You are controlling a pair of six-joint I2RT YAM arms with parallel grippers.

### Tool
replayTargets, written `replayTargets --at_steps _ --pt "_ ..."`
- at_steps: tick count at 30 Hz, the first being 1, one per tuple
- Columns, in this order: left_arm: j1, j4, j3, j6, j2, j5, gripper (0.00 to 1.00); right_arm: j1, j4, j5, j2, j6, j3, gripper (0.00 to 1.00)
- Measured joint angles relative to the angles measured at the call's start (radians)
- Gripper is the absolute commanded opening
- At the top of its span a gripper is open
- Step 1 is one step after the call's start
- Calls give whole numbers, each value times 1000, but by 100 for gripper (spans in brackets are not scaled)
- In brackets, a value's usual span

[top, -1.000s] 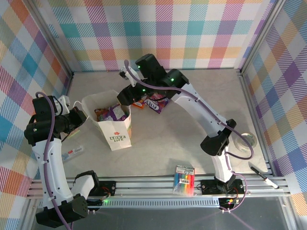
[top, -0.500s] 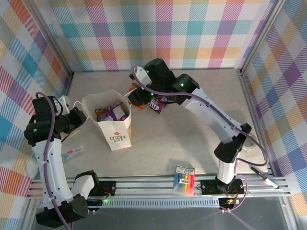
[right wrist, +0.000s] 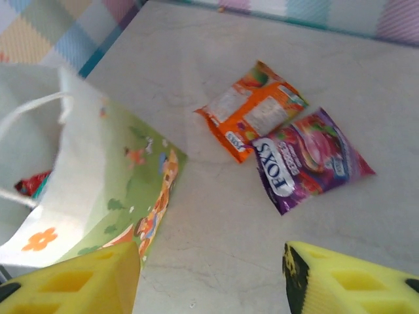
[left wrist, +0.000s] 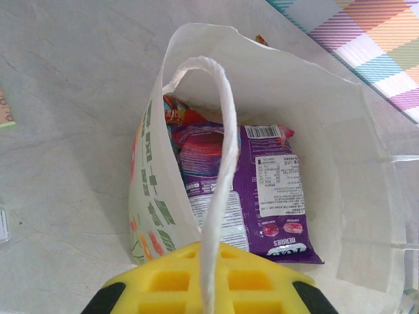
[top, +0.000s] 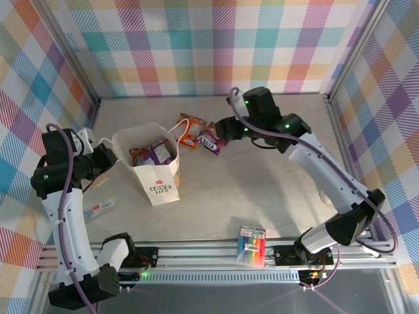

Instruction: Place the snacks into the paper bag

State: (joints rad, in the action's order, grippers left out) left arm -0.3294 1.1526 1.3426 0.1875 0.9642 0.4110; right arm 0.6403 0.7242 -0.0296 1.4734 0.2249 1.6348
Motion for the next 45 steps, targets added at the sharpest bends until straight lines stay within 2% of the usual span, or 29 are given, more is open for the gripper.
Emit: replayTargets --at_steps 6,9,18,23,31,45 --pt "0 0 3 3 3 0 8 -101 -66 -75 -48 104 -129 71" --pt "0 0 4 6 4 0 8 -146 -105 -112 -51 156 -193 78" --pt "0 0 9 11 9 0 8 -257 -213 -216 -34 266 -316 84" --pt "0 0 9 25 9 -1 8 -309 -298 -302 34 319 -340 87" --pt "0 -5 9 34 9 -18 7 -334 -354 -376 183 357 -346 88" --pt "0 -31 9 56 9 -56 8 -341 -405 -421 391 383 -272 87"
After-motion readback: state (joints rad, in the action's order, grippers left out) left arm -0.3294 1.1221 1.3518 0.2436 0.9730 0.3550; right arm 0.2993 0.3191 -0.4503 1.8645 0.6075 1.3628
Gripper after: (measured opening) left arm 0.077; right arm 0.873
